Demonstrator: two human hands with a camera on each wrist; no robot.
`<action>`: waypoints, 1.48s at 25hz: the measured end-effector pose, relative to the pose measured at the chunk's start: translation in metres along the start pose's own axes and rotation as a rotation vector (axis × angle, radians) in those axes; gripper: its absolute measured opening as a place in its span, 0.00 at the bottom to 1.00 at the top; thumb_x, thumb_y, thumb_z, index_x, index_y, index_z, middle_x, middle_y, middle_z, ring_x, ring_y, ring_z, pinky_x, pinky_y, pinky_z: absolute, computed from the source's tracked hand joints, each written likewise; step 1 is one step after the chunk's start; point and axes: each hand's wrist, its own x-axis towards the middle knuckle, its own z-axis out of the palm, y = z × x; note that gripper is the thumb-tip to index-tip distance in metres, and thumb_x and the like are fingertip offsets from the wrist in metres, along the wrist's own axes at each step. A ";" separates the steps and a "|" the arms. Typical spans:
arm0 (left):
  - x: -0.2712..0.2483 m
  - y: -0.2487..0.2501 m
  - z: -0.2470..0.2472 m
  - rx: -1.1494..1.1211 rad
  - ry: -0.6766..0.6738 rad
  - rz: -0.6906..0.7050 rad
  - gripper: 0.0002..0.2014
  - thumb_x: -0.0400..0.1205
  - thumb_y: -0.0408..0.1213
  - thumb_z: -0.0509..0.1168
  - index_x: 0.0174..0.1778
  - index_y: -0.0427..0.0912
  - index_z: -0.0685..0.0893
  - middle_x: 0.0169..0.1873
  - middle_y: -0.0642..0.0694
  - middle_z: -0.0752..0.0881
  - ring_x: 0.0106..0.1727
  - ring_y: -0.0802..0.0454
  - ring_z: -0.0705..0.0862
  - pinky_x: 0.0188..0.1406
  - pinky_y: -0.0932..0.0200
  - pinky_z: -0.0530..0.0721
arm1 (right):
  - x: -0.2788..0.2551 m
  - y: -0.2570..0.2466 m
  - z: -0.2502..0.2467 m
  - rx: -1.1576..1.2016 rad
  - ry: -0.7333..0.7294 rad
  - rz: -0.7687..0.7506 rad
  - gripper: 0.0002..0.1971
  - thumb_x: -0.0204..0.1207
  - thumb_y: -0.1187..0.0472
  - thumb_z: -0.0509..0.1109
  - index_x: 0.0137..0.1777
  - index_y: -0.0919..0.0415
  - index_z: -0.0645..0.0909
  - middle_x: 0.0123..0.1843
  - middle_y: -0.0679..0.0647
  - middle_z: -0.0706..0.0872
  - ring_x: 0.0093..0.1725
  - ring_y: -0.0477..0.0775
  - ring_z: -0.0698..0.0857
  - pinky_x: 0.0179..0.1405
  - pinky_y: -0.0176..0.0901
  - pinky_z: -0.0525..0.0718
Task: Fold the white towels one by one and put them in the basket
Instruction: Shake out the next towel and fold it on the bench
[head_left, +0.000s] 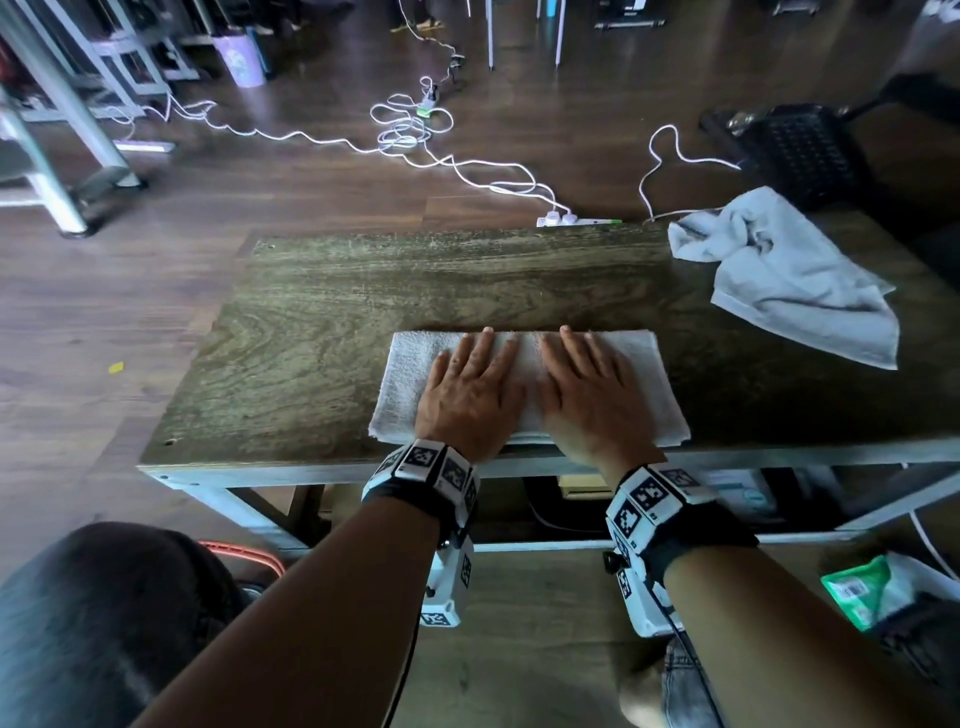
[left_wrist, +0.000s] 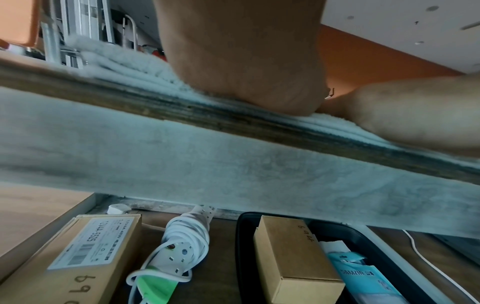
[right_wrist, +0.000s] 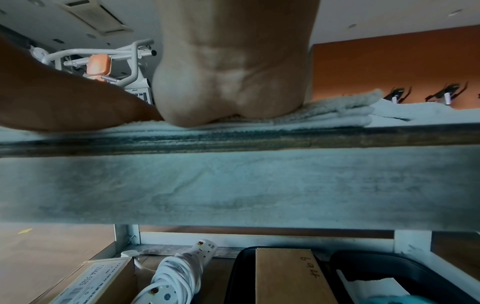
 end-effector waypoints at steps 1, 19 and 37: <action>-0.001 -0.003 0.000 -0.006 0.007 -0.011 0.30 0.86 0.60 0.39 0.86 0.62 0.45 0.87 0.53 0.45 0.87 0.53 0.41 0.86 0.47 0.40 | 0.000 0.002 -0.001 0.010 0.001 0.007 0.30 0.87 0.40 0.36 0.88 0.43 0.46 0.91 0.47 0.45 0.89 0.52 0.43 0.87 0.57 0.43; -0.024 -0.050 -0.006 0.026 0.072 -0.123 0.41 0.77 0.76 0.36 0.86 0.62 0.45 0.87 0.54 0.47 0.87 0.54 0.44 0.85 0.40 0.39 | -0.025 0.042 -0.025 0.067 -0.036 0.281 0.44 0.76 0.23 0.40 0.88 0.44 0.44 0.91 0.46 0.42 0.89 0.55 0.47 0.85 0.66 0.50; -0.038 -0.018 -0.027 0.160 -0.021 -0.350 0.45 0.78 0.74 0.42 0.83 0.44 0.58 0.82 0.38 0.62 0.82 0.39 0.60 0.79 0.36 0.52 | -0.048 0.000 -0.037 0.119 0.147 -0.109 0.09 0.81 0.58 0.64 0.58 0.56 0.78 0.59 0.54 0.80 0.59 0.58 0.81 0.49 0.47 0.78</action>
